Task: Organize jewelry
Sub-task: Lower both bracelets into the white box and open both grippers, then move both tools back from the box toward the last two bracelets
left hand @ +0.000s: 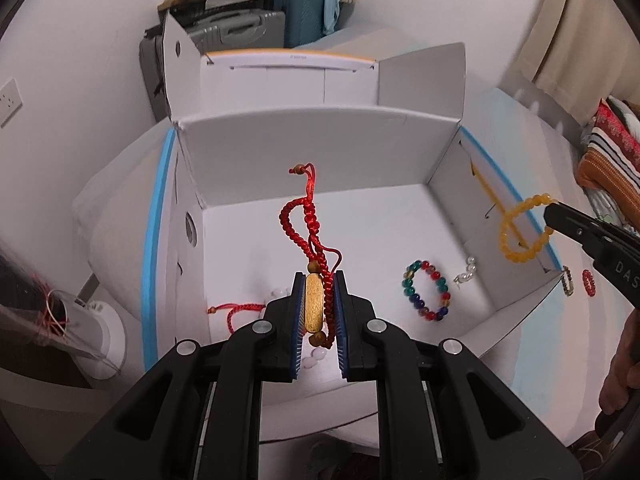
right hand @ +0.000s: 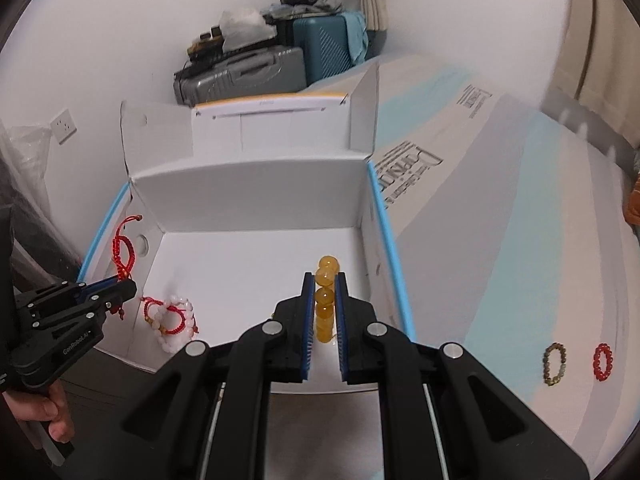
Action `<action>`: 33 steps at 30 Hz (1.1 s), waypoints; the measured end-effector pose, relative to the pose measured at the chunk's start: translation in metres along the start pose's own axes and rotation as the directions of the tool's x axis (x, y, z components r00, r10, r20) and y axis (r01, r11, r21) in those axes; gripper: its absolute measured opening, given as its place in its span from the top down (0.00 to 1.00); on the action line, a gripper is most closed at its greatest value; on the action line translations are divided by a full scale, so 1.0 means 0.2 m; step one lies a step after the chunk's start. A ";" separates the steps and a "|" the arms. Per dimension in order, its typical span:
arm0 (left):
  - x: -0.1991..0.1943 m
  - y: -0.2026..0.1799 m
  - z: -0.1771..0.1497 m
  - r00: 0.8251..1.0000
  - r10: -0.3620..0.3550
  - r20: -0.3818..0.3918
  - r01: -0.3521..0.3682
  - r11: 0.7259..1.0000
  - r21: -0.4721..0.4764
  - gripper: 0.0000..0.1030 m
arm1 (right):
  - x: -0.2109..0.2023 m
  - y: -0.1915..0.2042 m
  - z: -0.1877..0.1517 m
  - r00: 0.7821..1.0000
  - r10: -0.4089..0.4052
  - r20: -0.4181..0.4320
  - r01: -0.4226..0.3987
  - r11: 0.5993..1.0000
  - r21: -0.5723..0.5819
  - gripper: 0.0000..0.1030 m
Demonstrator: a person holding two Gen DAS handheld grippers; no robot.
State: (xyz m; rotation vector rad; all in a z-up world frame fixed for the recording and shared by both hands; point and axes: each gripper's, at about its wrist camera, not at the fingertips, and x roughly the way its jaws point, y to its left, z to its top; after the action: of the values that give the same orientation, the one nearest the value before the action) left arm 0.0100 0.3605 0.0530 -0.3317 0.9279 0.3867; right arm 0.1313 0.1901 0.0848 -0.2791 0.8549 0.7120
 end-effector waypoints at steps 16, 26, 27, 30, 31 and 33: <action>0.15 0.03 -0.05 0.998 -0.002 -0.061 0.003 1.000 0.006 0.84 | 0.19 0.03 -0.04 0.995 0.001 -0.096 0.000 1.000 0.005 0.91; 0.06 -0.03 -0.04 0.999 0.038 0.000 -0.038 0.999 0.025 0.43 | 0.05 0.02 -0.05 1.000 0.016 -0.026 -0.016 1.000 0.015 0.50; 0.04 -0.05 -0.03 0.999 0.041 0.007 -0.041 0.999 0.026 0.33 | 0.03 0.00 -0.05 1.000 0.015 -0.017 -0.015 1.000 0.016 0.46; -0.01 -0.09 -0.02 0.998 0.045 0.042 -0.047 0.998 0.040 0.23 | -0.05 -0.04 -0.05 1.000 0.004 0.027 -0.004 1.000 0.023 0.29; -0.03 -0.12 -0.02 0.998 0.043 0.050 -0.046 0.998 0.045 0.18 | -0.07 -0.05 -0.05 0.999 0.001 0.036 -0.002 1.000 0.025 0.25; -0.06 -0.15 -0.02 0.997 0.041 0.066 -0.044 0.998 0.047 0.12 | -0.12 -0.09 -0.06 0.999 -0.003 0.054 0.002 1.000 0.028 0.19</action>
State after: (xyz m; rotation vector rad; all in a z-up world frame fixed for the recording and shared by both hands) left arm 0.0148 0.3303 0.0630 -0.2541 0.8798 0.4112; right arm 0.1260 0.1602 0.0951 -0.2345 0.8122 0.7018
